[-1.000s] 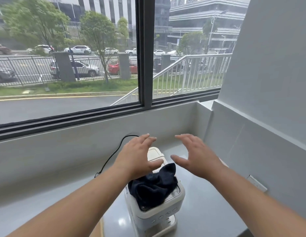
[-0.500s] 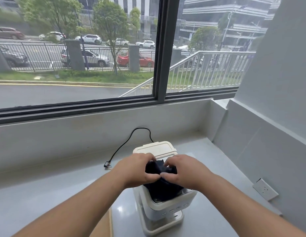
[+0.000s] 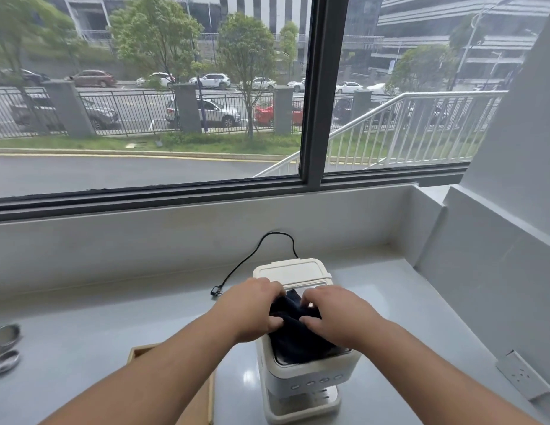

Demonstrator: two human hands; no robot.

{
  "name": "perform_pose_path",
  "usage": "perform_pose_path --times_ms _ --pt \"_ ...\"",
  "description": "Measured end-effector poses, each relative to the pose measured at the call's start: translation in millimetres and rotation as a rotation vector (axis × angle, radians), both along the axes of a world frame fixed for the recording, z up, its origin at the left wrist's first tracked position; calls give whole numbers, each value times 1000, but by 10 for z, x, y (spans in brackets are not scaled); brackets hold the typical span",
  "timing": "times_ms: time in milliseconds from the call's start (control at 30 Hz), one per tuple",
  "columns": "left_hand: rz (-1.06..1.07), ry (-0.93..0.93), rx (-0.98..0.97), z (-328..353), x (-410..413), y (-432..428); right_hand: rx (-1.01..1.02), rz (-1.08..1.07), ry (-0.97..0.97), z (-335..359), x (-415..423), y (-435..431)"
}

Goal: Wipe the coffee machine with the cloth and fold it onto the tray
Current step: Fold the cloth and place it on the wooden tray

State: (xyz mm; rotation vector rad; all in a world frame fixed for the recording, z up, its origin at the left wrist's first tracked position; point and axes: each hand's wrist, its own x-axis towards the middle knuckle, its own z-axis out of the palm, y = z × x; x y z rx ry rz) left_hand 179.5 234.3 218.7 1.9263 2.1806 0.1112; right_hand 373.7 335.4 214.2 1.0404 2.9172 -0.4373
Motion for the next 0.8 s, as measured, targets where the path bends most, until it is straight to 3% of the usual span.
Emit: perform_pose_path --times_ms 267,567,800 --pt "90 48 35 109 195 -84 10 20 153 51 62 56" --pt "183 -158 44 290 304 -134 -68 97 508 452 52 40" --pt "365 -414 286 649 368 -165 -125 117 750 733 -26 80"
